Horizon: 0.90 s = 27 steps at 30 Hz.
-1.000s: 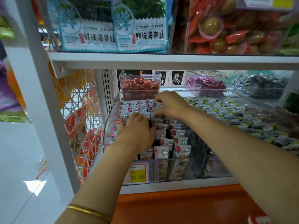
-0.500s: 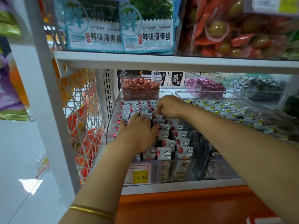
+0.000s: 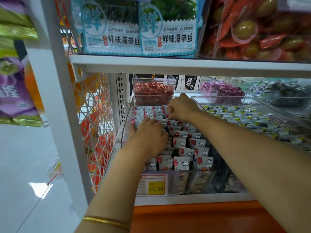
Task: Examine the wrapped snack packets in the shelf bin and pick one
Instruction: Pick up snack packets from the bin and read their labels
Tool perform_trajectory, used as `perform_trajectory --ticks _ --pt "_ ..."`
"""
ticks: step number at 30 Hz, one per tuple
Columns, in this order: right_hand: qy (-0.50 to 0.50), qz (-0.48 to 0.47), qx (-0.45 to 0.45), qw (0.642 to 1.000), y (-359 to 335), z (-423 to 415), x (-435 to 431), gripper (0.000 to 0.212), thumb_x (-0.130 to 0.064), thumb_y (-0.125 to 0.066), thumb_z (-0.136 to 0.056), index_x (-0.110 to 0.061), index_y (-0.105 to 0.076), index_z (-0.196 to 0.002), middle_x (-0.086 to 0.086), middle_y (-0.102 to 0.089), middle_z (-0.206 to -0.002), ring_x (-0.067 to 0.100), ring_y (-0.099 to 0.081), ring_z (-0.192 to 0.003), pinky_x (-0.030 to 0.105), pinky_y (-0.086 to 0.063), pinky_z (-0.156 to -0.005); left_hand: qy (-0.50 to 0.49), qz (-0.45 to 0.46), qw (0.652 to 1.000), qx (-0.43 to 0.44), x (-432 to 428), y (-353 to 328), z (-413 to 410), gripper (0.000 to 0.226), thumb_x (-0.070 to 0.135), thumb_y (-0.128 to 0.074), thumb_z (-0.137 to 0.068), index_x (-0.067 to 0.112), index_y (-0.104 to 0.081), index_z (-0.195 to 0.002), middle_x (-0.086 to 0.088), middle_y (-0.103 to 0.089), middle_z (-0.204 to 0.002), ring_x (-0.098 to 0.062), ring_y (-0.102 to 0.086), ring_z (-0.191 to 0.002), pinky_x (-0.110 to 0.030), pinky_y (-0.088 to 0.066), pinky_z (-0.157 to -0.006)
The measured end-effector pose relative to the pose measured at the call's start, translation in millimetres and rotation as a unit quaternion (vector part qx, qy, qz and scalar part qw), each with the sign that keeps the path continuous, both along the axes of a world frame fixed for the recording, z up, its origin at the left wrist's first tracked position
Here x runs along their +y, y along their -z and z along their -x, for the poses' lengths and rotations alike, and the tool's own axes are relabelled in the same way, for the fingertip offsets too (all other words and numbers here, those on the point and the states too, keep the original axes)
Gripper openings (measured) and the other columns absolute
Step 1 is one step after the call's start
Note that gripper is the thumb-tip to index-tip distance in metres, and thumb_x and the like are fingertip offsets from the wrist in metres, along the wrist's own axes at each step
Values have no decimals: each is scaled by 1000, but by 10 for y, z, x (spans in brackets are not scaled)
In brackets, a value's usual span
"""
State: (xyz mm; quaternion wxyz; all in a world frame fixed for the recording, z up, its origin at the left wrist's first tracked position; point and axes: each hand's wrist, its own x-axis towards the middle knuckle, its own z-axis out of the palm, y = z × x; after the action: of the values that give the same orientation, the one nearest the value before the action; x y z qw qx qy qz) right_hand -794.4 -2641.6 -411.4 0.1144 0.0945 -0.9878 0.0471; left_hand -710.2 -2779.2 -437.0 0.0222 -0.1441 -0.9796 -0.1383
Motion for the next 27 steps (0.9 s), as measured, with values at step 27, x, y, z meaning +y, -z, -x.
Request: perform_trajectory --ticks 27 --pt "11 693 149 705 173 -1562 228 10 -5 -54 -92 -7 -58 -83 -6 -65 -63 6 -60 -49 20 -51 -49 20 -453 891 -7 -124 -104 -472 12 23 -52 -94 25 -63 -97 -5 -69 -90 -26 -67 -85 -40 -54 -79"
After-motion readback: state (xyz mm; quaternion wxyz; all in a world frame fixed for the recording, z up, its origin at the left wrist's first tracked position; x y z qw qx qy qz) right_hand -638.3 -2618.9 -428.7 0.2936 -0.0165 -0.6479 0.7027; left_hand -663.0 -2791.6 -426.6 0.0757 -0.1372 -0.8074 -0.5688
